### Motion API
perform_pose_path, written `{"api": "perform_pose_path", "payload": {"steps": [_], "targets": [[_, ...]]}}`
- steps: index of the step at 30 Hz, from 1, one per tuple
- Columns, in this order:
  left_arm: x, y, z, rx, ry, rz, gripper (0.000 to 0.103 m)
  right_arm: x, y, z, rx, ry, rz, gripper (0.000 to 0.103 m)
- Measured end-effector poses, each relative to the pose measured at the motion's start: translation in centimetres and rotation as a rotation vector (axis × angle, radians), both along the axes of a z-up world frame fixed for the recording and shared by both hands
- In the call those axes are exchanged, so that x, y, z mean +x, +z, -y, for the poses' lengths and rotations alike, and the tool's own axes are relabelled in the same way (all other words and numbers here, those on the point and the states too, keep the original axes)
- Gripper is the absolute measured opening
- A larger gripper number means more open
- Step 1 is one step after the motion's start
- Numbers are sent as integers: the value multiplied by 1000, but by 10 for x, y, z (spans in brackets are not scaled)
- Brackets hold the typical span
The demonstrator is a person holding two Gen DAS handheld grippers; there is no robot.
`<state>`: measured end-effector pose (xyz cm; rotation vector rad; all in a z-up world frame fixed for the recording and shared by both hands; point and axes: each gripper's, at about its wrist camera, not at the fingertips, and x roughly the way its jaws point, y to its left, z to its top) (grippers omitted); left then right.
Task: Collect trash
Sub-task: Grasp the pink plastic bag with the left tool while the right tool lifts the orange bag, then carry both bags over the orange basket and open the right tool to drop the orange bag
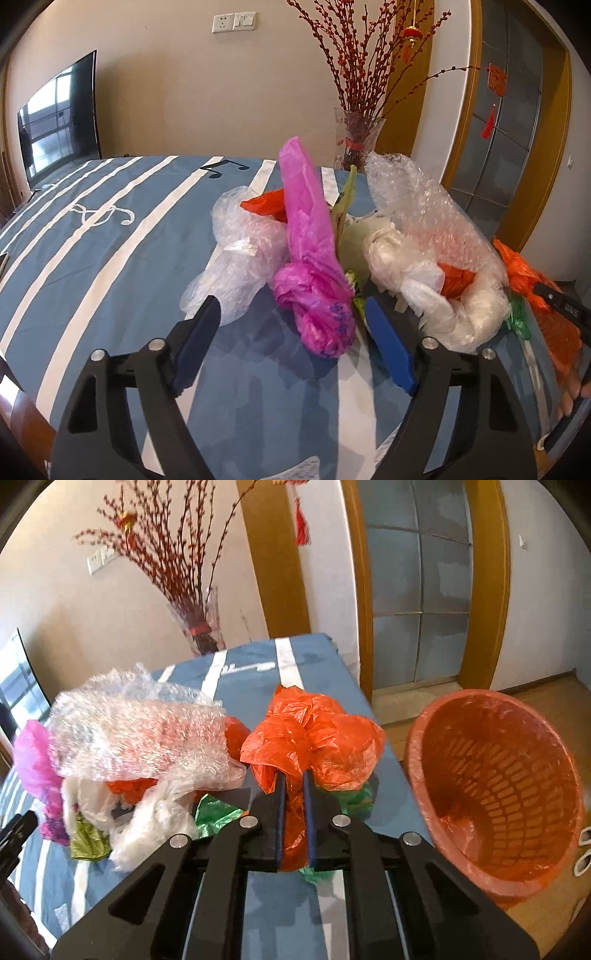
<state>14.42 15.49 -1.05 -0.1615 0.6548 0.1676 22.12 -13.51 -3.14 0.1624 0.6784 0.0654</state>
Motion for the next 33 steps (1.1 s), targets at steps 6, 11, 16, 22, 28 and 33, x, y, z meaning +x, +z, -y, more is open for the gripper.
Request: {"api": "perform_pose_path", "payload": {"steps": [6,11,16,22,28,33], "targets": [[18,5,4,-2,-9,-16,66,-18,6,9,-3,-11,22,9],[35,4,6,36,-1,-37,38,-26,5,17,-1,-26,18,9],[43,2,2,-7,-28,-60,12,-36,8,28,1,-38,27,9],[29,23,8,-8,-63,-11,4,-47,20,39,18,-47,64,9],[9,57,19,-2,-83,67,4,-60,33,46,29,-45,101,9],[-6,88,35,-19,-113,135,4,-73,41,58,34,-58,125,9]]}}
